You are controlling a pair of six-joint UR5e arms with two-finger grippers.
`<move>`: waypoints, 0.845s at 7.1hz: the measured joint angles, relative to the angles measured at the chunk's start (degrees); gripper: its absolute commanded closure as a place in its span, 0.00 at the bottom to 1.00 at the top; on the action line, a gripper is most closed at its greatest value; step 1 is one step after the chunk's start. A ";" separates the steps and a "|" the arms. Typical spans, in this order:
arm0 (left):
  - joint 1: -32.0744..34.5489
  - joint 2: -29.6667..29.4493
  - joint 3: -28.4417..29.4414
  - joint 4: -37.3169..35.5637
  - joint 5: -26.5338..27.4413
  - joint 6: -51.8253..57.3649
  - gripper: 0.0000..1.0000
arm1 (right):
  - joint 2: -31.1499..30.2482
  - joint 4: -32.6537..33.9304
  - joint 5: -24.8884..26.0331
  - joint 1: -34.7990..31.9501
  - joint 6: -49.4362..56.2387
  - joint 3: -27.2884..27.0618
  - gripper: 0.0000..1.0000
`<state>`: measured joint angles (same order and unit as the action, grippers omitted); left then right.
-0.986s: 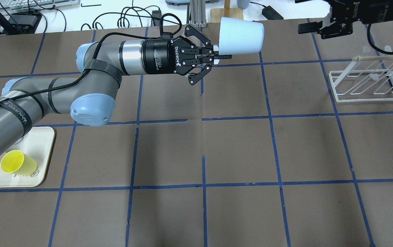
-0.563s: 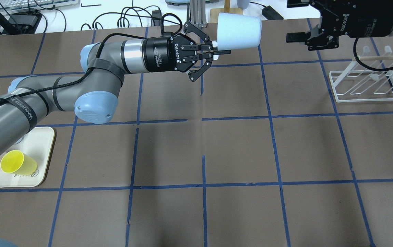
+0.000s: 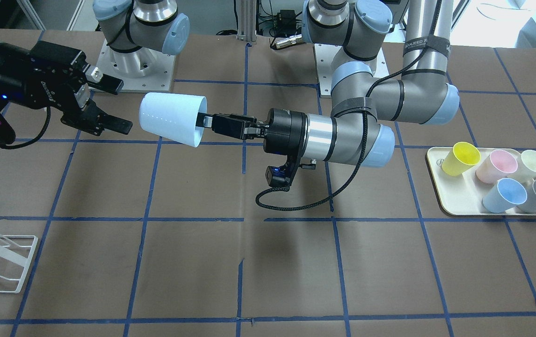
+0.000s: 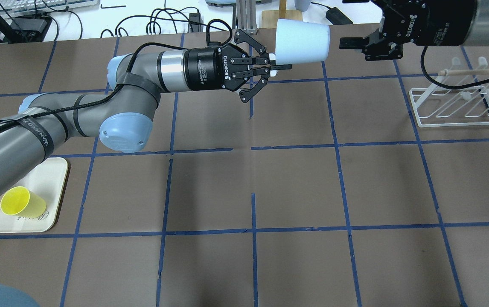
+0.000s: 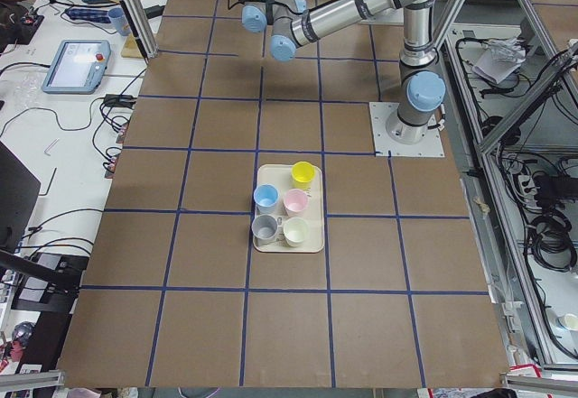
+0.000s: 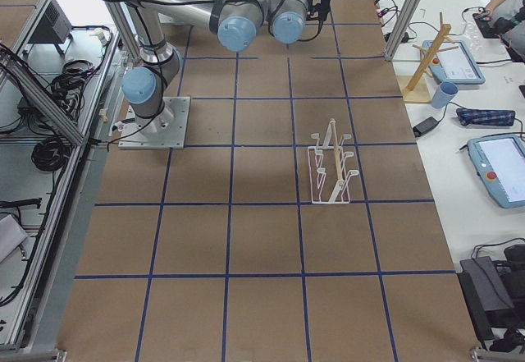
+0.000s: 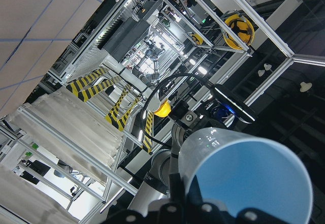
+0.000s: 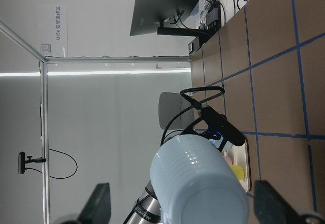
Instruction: Transfer IKEA cup to right arm and place on rack
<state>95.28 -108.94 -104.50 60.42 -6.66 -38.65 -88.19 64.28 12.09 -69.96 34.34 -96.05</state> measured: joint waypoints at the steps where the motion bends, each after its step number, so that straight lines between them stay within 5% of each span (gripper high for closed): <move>1: 0.42 0.01 0.02 -0.02 -0.09 -0.04 1.00 | 0.30 -0.05 0.16 -0.05 -0.09 -0.01 0.00; 6: 0.78 -0.04 0.14 -0.04 -0.20 -0.11 1.00 | 0.36 -0.41 0.33 -0.34 -0.08 -2.45 0.00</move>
<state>96.06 -108.98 -104.36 60.38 -6.85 -38.76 -87.83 63.87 12.42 -70.31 34.26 -98.50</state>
